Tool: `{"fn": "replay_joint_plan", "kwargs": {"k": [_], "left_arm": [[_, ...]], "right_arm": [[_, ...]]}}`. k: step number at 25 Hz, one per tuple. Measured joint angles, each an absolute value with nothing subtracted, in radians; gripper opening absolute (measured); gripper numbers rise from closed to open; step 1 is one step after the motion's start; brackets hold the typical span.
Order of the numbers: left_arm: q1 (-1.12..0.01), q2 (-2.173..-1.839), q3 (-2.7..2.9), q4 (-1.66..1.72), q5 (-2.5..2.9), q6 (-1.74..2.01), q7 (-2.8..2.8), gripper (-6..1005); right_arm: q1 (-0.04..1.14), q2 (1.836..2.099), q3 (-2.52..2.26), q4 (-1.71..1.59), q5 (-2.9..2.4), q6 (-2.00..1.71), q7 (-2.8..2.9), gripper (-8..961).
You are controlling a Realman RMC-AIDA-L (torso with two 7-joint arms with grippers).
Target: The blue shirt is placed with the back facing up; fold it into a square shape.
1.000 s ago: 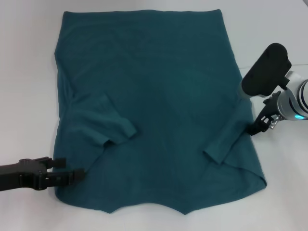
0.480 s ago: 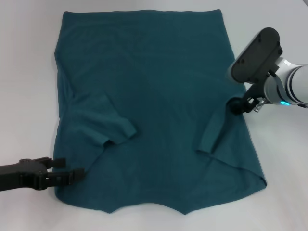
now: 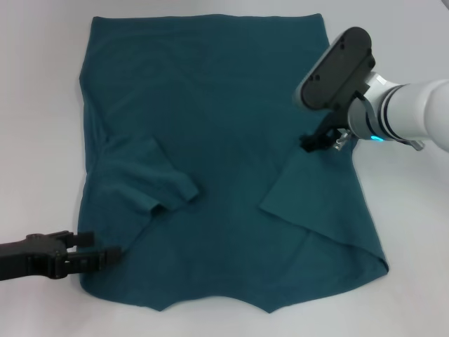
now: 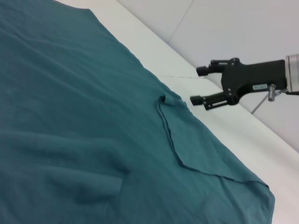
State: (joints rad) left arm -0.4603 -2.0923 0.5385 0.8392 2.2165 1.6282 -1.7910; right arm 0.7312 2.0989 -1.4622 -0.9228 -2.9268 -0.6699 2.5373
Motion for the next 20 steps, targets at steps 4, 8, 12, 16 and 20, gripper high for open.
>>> {"fn": "replay_joint_plan", "kwargs": {"k": [4, 8, 12, 16, 20], "left_arm": [[-0.460, -2.092, 0.538, 0.841, 2.217, 1.630, -1.796, 908], [-0.457, -2.090, 0.522, 0.858, 2.222, 1.637, -1.837, 906], [-0.443, -2.093, 0.505, 0.934, 2.260, 1.640, -1.961, 904], [-0.431, -2.099, 0.509, 1.002, 2.303, 1.637, -2.094, 902], [-0.422, -2.105, 0.509, 1.065, 2.356, 1.640, -2.243, 900]], "right_arm": [[0.755, 2.099, -1.463, -0.903, -2.924, -0.658, 2.564, 946], [0.755, 2.096, -1.449, -0.948, -2.918, -0.737, 2.568, 946], [0.743, 2.090, -1.399, -1.049, -2.863, -0.895, 2.517, 946], [0.733, 2.090, -1.344, -1.156, -2.792, -1.091, 2.433, 946], [0.733, 2.090, -1.322, -1.235, -2.739, -1.288, 2.385, 946]]}}
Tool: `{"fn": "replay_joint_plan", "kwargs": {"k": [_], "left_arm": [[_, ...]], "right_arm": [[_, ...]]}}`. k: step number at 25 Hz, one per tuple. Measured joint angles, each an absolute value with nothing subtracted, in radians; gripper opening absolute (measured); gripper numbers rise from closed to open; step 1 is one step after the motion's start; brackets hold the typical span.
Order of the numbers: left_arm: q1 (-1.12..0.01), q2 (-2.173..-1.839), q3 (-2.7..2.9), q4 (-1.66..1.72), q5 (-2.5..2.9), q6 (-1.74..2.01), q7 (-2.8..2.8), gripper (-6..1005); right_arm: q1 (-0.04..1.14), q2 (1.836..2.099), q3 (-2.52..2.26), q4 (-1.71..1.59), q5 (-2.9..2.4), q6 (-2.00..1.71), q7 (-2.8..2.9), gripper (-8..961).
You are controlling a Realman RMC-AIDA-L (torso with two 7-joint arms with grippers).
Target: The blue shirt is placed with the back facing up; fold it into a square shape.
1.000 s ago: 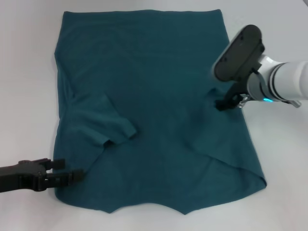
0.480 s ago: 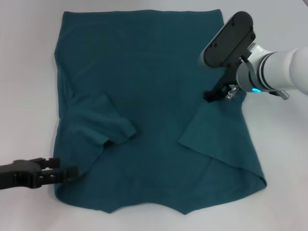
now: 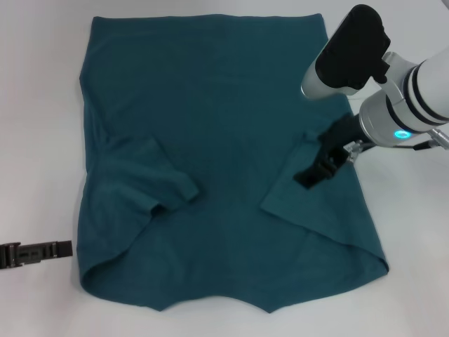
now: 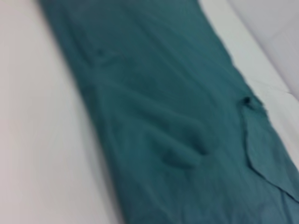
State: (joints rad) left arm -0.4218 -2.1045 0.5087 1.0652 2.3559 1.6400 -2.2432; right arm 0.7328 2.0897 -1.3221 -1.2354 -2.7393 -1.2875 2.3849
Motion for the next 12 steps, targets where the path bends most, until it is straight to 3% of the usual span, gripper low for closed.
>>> {"fn": "replay_joint_plan", "kwargs": {"k": [12], "left_arm": [[-0.435, -2.120, 0.593, 1.111, 2.486, 1.644, -2.384, 893]], "right_arm": [[0.745, 2.090, -1.215, -1.349, -2.581, -1.624, 2.361, 946]]}}
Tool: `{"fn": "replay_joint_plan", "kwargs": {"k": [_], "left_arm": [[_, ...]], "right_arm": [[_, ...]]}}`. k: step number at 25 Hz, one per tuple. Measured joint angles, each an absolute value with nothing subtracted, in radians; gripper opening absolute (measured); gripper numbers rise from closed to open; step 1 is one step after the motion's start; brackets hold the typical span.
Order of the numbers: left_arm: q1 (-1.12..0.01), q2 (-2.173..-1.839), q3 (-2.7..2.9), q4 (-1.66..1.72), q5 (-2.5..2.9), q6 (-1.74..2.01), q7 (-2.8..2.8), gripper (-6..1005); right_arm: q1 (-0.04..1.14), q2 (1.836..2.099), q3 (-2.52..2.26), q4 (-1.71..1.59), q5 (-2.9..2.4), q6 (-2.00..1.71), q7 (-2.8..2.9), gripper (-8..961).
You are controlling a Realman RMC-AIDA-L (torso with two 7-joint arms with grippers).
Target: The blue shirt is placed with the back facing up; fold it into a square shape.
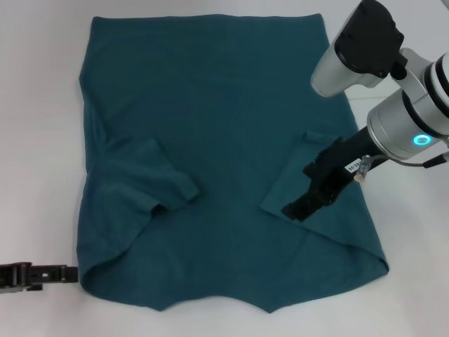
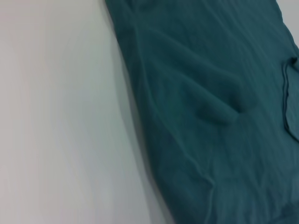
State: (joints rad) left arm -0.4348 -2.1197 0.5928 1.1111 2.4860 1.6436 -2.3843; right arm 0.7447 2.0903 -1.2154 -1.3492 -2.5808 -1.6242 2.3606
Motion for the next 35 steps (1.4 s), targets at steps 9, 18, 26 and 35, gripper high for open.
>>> {"fn": "replay_joint_plan", "kwargs": {"k": [9, 18, 26, 35], "left_arm": [[-0.470, -2.123, 0.691, 1.054, 2.499, 1.546, -2.489, 888], [-0.543, -2.120, 0.704, 0.936, 2.531, 1.472, -2.509, 884], [-0.574, -2.117, 0.704, 0.903, 2.531, 1.441, -2.525, 879], [-0.598, -2.114, 0.707, 0.867, 2.539, 1.418, -2.527, 875]], "right_arm": [[0.717, 2.094, -1.207, -1.350, -2.579, -1.619, 2.366, 946], [0.709, 2.094, -1.205, -1.351, -2.577, -1.610, 2.367, 946], [0.709, 2.095, -1.208, -1.349, -2.577, -1.597, 2.362, 946], [0.691, 2.091, -1.187, -1.350, -2.577, -1.561, 2.363, 946]]}}
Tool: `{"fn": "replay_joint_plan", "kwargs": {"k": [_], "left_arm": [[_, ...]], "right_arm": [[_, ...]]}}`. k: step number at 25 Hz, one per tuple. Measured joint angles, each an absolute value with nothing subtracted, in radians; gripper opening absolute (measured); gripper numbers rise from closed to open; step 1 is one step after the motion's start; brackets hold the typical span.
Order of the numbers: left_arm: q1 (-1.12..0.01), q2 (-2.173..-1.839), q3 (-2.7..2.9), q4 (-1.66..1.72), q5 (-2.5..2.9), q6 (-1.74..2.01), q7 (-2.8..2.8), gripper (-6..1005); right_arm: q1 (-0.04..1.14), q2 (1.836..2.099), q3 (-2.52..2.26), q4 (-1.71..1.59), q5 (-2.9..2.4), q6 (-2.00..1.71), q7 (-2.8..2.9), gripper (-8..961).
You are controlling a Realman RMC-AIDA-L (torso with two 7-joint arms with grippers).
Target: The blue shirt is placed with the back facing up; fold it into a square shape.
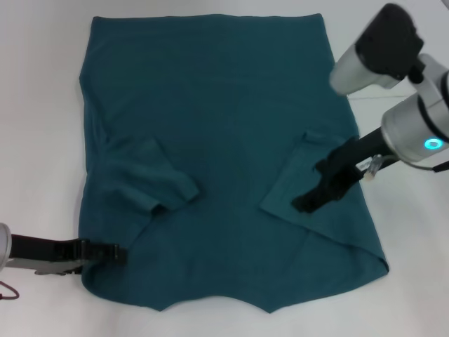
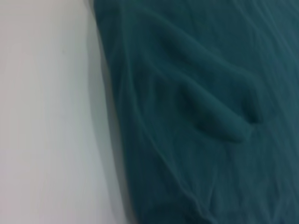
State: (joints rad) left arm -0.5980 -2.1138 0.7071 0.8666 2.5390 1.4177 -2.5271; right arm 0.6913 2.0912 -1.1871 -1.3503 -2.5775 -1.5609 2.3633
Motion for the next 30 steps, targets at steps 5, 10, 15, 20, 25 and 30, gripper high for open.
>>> {"fn": "replay_joint_plan", "kwargs": {"k": [5, 10, 15, 20, 25, 30], "left_arm": [[-0.602, -2.114, 0.707, 0.863, 2.543, 1.413, -2.526, 872], [-0.604, -2.112, 0.708, 0.863, 2.554, 1.409, -2.526, 812], [-0.612, -2.112, 0.725, 0.863, 2.556, 1.409, -2.528, 713], [-0.617, -2.112, 0.745, 0.862, 2.560, 1.408, -2.533, 571], [-0.622, -2.112, 0.747, 0.862, 2.562, 1.405, -2.533, 368], [-0.625, -2.109, 0.747, 0.862, 2.564, 1.404, -2.527, 156]], "right_arm": [[0.687, 2.088, -1.077, -1.375, -2.584, -1.561, 2.367, 945], [0.670, 2.088, -1.009, -1.411, -2.585, -1.562, 2.368, 946], [0.656, 2.088, -1.003, -1.416, -2.585, -1.567, 2.370, 946], [0.644, 2.089, -0.998, -1.418, -2.585, -1.579, 2.381, 945], [0.627, 2.088, -0.997, -1.419, -2.586, -1.593, 2.412, 945], [0.603, 2.088, -0.997, -1.439, -2.629, -1.623, 2.456, 939]]}}
